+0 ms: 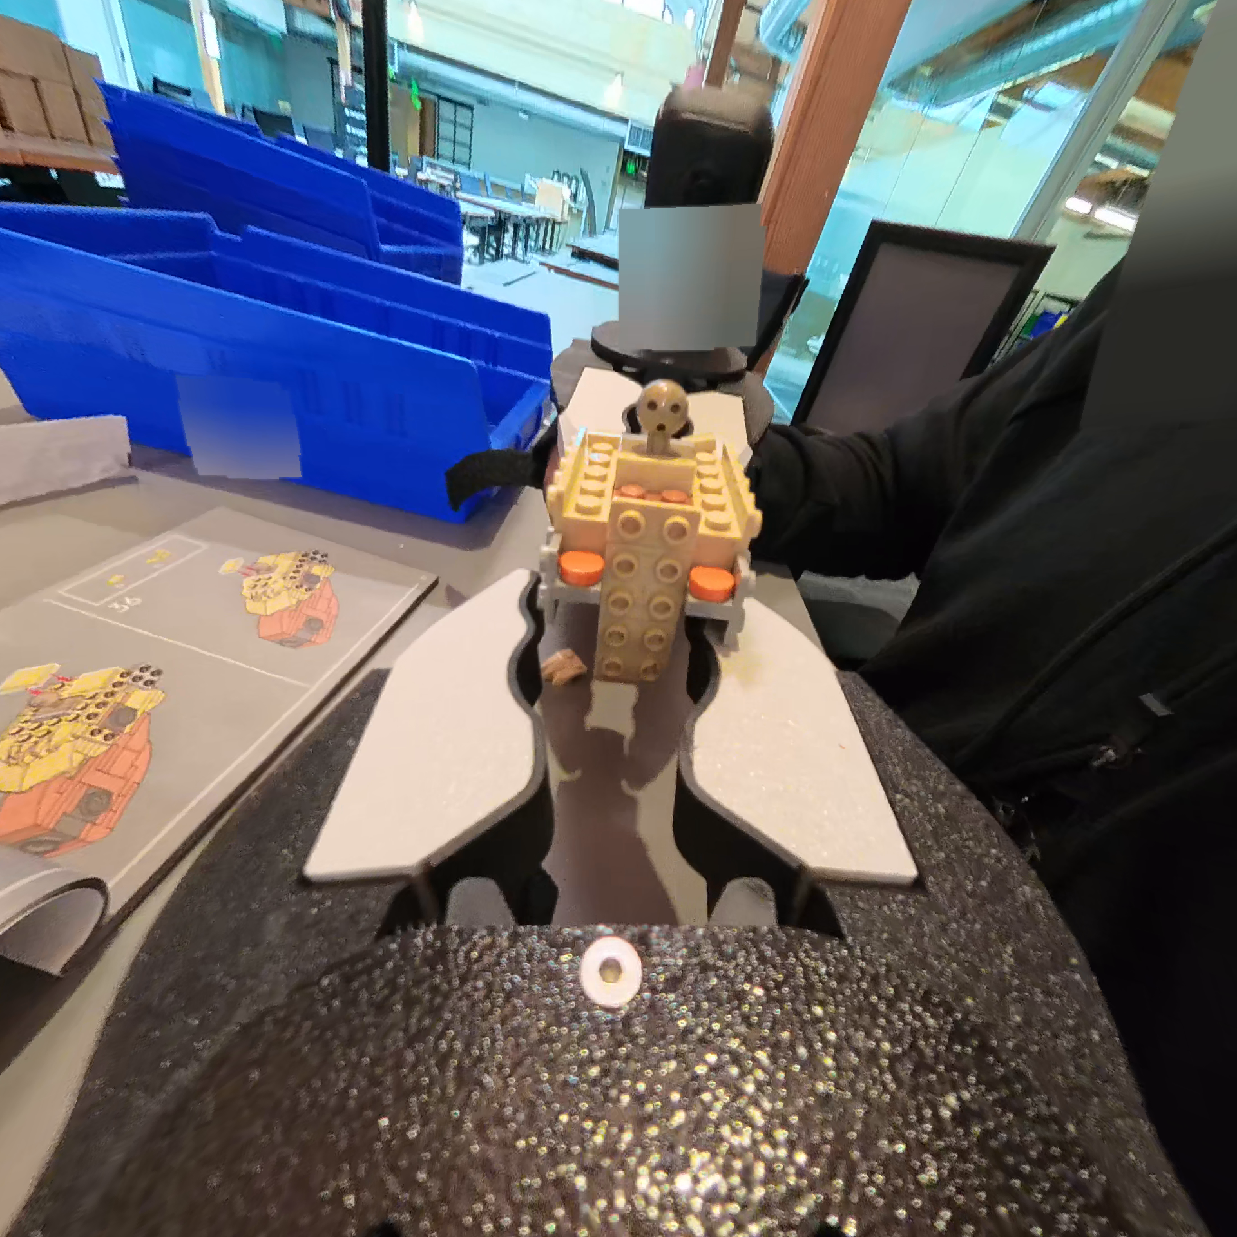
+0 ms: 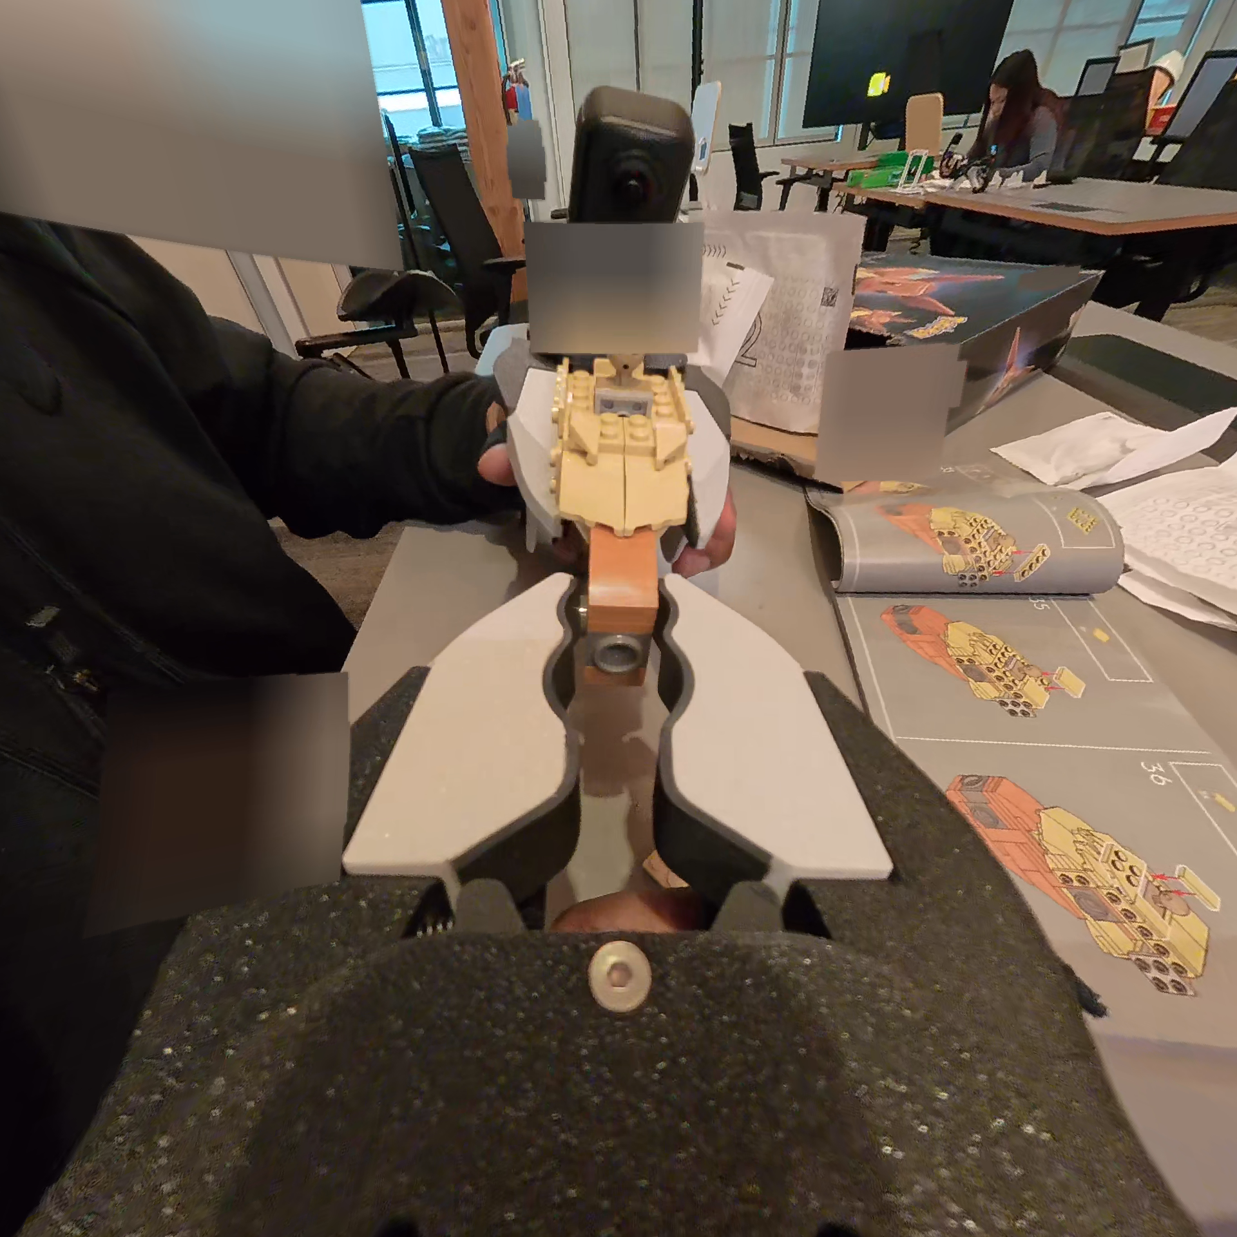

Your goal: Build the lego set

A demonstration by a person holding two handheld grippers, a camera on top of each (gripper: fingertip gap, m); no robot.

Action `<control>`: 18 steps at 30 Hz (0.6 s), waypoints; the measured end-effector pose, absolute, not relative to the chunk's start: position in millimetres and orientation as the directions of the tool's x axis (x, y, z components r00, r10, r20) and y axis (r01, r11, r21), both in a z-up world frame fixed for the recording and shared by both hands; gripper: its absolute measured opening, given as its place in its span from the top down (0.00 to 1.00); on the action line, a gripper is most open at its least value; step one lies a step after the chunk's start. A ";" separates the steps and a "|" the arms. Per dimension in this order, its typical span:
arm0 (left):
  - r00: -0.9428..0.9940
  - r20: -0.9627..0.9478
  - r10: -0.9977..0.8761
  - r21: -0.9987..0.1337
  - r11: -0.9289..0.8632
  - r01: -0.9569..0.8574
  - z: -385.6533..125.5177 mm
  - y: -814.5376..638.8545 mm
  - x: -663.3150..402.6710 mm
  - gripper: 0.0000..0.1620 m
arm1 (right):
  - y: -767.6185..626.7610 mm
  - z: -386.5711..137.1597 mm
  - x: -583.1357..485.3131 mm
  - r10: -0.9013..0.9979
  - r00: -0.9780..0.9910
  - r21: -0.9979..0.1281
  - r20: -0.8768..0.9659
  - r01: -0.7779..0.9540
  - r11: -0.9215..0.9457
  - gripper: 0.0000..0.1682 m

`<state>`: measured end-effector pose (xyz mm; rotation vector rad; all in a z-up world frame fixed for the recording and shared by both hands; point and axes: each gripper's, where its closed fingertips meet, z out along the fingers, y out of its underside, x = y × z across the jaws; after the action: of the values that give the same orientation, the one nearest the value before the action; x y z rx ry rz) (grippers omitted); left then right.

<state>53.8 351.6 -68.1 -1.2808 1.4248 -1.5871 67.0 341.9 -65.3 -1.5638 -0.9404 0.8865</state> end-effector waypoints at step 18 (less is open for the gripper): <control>-0.277 0.250 -0.928 -0.968 -0.245 -0.055 -58.1 363.5 60.1 0.86 | 362.6 -57.2 73.3 0.819 0.556 -0.961 0.146 0.277 -0.017 0.82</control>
<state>60.1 363.5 -58.1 -1.2618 1.3041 -1.6050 73.3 362.6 -57.2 -1.5782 -0.9561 0.5566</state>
